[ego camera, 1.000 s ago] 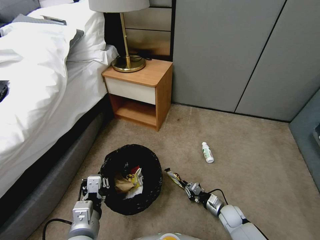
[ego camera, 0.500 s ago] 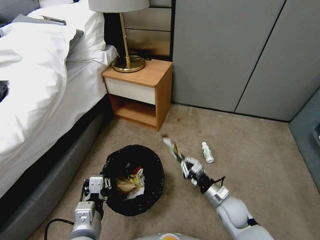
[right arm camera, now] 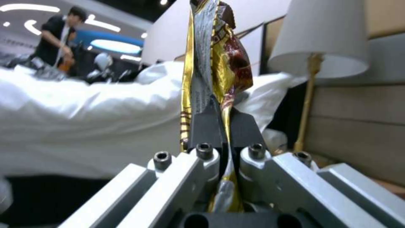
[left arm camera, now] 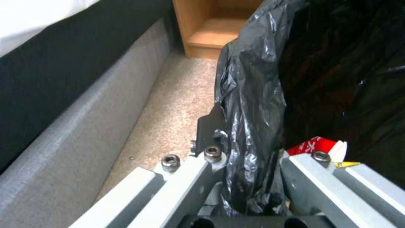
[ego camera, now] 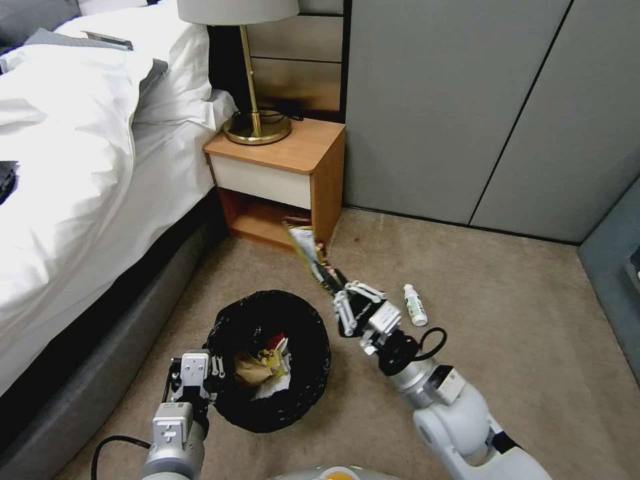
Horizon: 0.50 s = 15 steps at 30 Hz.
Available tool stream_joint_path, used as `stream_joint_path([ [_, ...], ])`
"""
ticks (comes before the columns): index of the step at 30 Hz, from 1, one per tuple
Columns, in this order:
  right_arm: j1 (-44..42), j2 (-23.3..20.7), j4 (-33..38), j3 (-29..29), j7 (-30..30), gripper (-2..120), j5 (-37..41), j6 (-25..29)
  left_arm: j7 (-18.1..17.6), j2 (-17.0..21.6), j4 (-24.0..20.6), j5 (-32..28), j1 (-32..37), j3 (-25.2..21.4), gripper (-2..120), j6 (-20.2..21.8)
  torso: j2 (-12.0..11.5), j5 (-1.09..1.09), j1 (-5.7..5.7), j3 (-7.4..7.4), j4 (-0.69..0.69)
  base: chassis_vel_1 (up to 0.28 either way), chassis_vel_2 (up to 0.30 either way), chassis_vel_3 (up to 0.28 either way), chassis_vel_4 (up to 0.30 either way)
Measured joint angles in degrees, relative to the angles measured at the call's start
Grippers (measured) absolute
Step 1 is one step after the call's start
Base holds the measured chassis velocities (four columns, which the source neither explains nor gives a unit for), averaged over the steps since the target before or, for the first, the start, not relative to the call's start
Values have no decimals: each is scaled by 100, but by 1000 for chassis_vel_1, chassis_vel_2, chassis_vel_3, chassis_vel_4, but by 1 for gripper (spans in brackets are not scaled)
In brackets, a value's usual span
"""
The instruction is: Pick up the trash bin, then pick up the garbage from the floor and place it into the trash bin.
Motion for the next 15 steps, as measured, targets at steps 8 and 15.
stream_joint_path([
  [8, 315, -88, -537, -671, 161, 0, -162, -338, 5, -19, 0, 34, -16, 79, 1, 8, 0, 0, 0, 0, 0, 0, 0, 0, 0],
  [15, 611, 175, -1325, -1087, 233, 0, -401, -375, 21, -76, -35, 167, 30, 193, 1, 0, 0, 0, 0, 0, 0, 0, 0, 0, 0],
])
